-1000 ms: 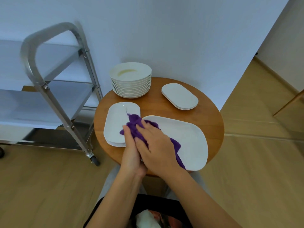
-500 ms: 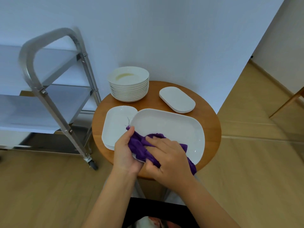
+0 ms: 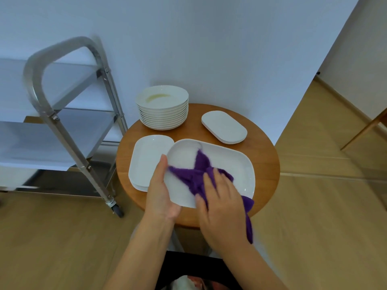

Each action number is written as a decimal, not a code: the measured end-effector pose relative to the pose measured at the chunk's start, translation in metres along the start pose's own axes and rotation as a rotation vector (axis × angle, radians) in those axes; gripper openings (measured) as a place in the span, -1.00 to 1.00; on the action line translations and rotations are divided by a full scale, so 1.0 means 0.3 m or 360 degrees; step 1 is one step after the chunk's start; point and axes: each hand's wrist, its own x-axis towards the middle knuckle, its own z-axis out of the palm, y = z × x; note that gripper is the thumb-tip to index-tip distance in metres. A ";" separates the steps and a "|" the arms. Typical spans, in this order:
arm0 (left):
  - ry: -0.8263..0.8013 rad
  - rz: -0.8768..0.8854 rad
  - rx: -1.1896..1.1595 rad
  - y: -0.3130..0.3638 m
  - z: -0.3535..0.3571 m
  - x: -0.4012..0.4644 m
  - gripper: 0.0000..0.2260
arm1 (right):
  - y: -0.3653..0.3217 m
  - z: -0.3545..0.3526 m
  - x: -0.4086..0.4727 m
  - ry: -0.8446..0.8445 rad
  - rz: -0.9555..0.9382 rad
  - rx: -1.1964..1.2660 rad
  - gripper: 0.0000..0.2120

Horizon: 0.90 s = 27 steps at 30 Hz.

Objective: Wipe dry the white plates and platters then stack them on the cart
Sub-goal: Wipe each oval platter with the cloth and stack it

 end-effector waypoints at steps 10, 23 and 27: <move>0.0046 0.0120 0.0000 0.012 -0.015 -0.011 -0.65 | -0.003 0.039 0.170 -0.0409 -0.0594 0.0053 -0.49; 0.0000 0.0057 0.0056 0.066 -0.006 0.001 -0.63 | 0.119 0.010 0.092 -0.0094 0.0145 -0.0075 -0.30; -0.0020 0.0069 0.0109 0.090 0.004 0.015 -0.48 | 0.098 0.020 0.020 -0.0463 -0.0025 0.0139 -0.03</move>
